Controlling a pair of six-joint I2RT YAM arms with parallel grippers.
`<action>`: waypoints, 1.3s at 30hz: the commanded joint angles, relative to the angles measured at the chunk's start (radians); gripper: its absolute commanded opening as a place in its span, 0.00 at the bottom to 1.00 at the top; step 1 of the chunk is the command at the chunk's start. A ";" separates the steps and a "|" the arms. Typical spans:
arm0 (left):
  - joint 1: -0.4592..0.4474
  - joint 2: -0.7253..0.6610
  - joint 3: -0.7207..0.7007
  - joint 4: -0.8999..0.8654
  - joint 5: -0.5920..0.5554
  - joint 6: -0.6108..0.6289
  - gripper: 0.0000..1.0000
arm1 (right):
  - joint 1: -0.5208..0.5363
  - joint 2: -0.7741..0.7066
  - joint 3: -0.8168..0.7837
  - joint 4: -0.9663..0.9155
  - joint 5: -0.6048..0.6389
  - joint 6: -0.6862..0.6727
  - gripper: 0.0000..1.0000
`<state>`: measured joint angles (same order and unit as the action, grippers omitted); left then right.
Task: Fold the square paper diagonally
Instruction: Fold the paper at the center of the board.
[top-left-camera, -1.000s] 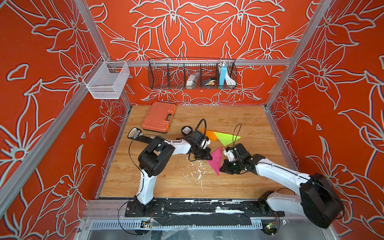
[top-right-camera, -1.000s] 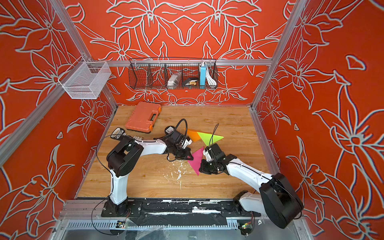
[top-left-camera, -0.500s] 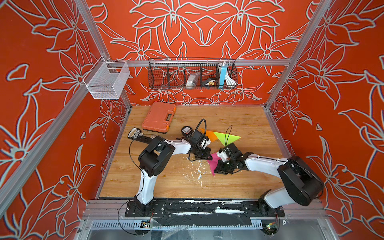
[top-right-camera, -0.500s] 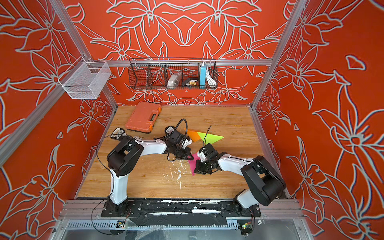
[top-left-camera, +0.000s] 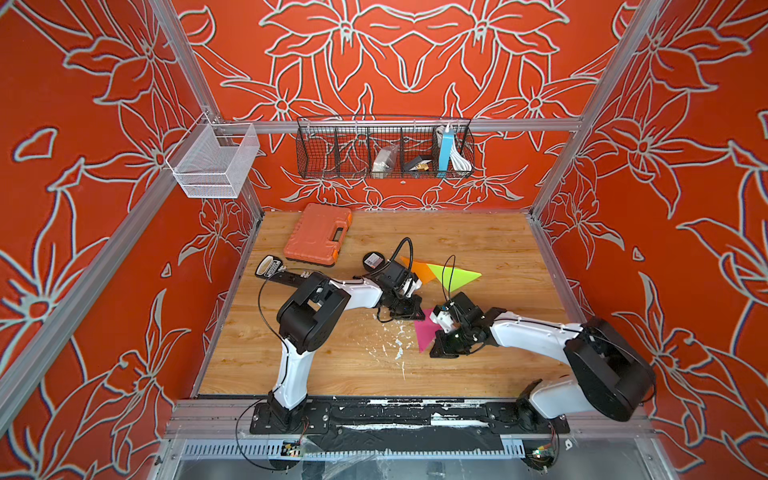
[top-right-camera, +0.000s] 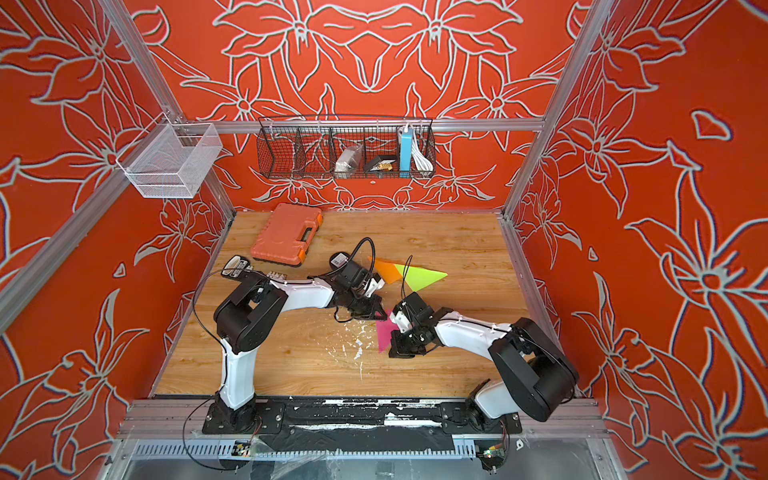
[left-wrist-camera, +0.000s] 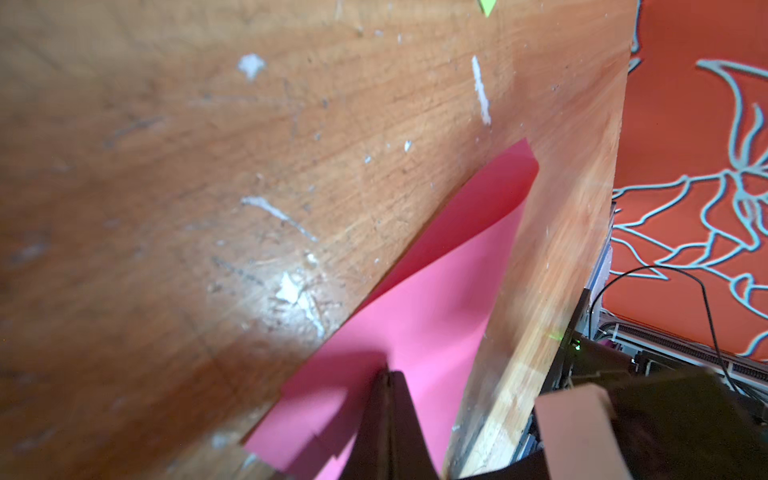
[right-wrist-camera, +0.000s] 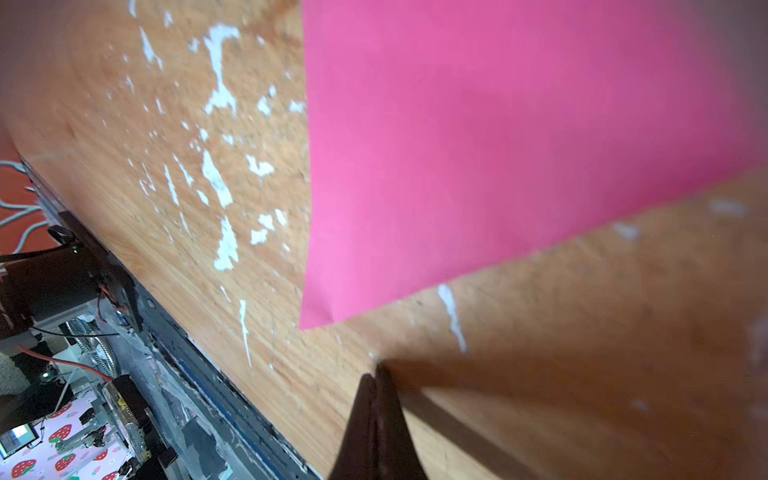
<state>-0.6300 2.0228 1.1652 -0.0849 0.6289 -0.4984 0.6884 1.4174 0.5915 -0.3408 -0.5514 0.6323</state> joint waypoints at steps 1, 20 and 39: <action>-0.001 0.044 -0.018 -0.076 -0.075 0.008 0.00 | 0.002 -0.044 0.010 -0.091 0.024 -0.024 0.00; -0.002 0.006 -0.046 -0.054 -0.069 0.010 0.00 | -0.134 0.057 0.182 -0.102 0.148 -0.045 0.00; -0.017 -0.042 -0.079 0.004 -0.046 0.015 0.00 | -0.171 0.246 0.306 -0.081 0.093 -0.180 0.00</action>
<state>-0.6357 1.9759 1.0958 -0.0364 0.6113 -0.4976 0.5251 1.6493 0.8623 -0.4202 -0.4564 0.4831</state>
